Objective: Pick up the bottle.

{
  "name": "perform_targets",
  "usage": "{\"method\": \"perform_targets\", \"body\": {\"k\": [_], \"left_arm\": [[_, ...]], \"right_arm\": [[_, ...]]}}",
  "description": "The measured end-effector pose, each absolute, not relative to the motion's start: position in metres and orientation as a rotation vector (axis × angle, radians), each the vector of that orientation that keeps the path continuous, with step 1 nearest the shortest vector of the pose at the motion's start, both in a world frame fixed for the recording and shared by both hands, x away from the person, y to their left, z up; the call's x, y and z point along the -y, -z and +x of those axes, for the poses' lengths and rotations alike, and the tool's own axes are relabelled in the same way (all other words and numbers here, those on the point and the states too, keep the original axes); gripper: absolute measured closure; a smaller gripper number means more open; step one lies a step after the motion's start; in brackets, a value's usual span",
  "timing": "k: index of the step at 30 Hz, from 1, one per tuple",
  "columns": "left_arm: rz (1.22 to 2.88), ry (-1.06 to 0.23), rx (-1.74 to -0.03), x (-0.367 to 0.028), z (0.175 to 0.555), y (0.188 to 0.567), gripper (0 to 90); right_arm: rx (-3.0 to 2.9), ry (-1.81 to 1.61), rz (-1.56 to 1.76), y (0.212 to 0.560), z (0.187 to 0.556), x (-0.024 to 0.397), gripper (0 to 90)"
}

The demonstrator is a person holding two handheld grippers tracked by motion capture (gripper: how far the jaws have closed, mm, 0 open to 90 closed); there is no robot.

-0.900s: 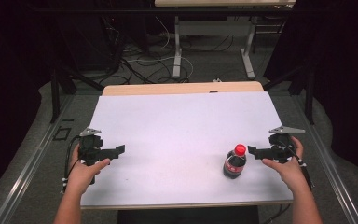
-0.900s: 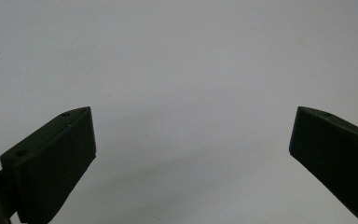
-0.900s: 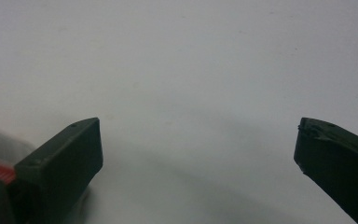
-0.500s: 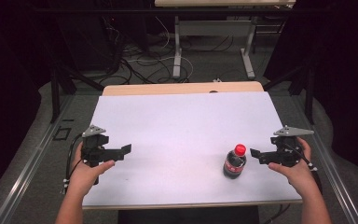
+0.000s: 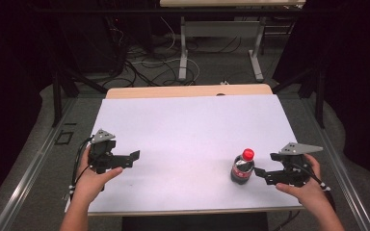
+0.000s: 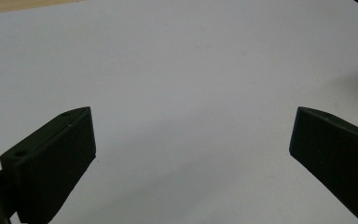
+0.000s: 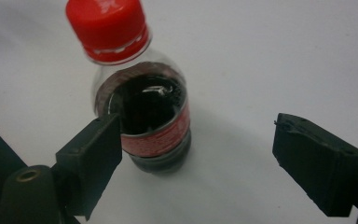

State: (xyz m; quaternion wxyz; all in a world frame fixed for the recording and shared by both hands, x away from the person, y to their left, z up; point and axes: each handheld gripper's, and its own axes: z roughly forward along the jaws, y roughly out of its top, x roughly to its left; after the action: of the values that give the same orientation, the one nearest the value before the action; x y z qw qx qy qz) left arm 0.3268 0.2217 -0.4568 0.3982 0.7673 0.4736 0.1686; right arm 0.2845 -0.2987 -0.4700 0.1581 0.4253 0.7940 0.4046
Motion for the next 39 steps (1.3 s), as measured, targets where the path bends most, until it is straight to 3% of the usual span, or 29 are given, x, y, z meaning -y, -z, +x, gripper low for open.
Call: {"method": "perform_targets", "body": {"k": [17,31,39], "left_arm": [[1.948,-0.41,-1.203,-0.219,0.327,0.461,0.5],[1.949,-0.41,-1.201,-0.221,0.328,0.462,0.4],[1.962,-0.401,-1.206,-0.22,0.328,0.462,0.4]], "right_arm": [[-2.309,-1.174,1.143,0.498,0.288,0.263,15.7],[-2.295,-1.148,1.154,0.507,0.294,0.252,26.7],[-2.277,-1.133,1.139,0.507,0.291,0.252,28.3]]}}
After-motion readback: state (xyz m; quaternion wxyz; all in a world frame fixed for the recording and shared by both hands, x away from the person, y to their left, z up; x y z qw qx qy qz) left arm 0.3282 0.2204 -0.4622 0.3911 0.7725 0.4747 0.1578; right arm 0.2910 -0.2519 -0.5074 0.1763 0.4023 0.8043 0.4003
